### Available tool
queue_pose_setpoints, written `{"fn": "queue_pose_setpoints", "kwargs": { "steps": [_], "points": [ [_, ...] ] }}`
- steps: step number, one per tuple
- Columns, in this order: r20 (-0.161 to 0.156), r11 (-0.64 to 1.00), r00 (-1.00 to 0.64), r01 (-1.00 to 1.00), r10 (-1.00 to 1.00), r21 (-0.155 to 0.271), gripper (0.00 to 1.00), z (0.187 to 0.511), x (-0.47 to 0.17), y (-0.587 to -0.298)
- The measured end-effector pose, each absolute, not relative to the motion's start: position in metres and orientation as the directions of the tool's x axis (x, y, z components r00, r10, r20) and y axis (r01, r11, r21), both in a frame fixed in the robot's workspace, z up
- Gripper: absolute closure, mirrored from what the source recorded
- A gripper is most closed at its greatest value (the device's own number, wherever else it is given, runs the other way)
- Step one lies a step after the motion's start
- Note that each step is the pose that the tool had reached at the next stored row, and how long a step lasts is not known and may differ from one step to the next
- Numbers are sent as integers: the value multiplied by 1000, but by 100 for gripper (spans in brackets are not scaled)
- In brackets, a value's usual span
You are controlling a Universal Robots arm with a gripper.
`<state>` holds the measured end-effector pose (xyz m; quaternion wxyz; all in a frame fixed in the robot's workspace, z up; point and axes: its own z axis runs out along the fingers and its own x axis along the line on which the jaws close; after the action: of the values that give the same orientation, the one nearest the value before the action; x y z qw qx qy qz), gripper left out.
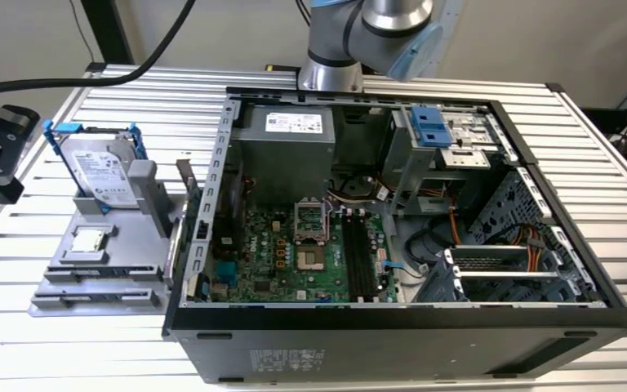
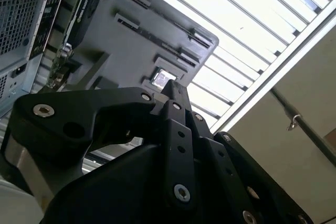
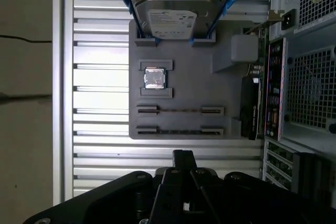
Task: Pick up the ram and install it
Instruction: 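Pick up the ram and move it above insertion slot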
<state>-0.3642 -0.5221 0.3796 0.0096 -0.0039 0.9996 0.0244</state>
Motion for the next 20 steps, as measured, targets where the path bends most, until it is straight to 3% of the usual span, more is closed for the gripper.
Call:
{"fn": "queue_pose_setpoints", "kwargs": {
  "steps": [20],
  "points": [
    [-20,993,-994,-109,-108,49,100,380,-364,-522]
  ]
}}
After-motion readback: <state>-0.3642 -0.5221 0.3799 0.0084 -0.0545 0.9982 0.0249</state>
